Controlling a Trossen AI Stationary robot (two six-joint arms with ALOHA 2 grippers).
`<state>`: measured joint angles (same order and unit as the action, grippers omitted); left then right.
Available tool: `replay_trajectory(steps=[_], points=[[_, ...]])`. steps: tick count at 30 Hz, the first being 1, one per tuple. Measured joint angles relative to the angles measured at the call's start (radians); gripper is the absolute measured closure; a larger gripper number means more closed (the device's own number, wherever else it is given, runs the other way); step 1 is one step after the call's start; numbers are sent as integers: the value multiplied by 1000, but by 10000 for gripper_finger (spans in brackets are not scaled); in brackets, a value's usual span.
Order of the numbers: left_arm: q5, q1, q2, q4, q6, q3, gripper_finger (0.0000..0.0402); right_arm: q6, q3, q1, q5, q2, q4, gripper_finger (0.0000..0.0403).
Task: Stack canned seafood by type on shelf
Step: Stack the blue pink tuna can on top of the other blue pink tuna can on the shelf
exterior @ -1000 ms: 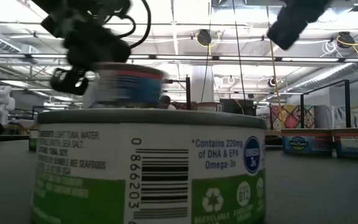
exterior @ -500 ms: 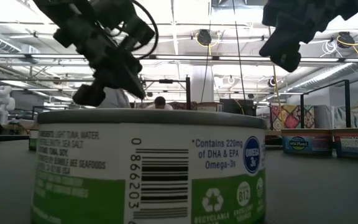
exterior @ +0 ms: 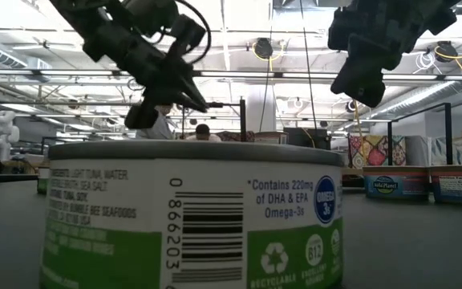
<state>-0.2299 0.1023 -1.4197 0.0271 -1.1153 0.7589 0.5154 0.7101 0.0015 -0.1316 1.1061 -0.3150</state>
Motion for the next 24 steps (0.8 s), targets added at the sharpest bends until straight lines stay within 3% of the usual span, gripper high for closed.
replay_trajectory(steps=[8,15,24], points=[[5,22,21,-253,56,2,319,-3,0,0,0,16,66,403],[62,22,7,-244,33,2,260,-13,0,0,0,48,80,403],[103,-18,-63,-159,112,2,255,-55,0,0,0,66,80,403]])
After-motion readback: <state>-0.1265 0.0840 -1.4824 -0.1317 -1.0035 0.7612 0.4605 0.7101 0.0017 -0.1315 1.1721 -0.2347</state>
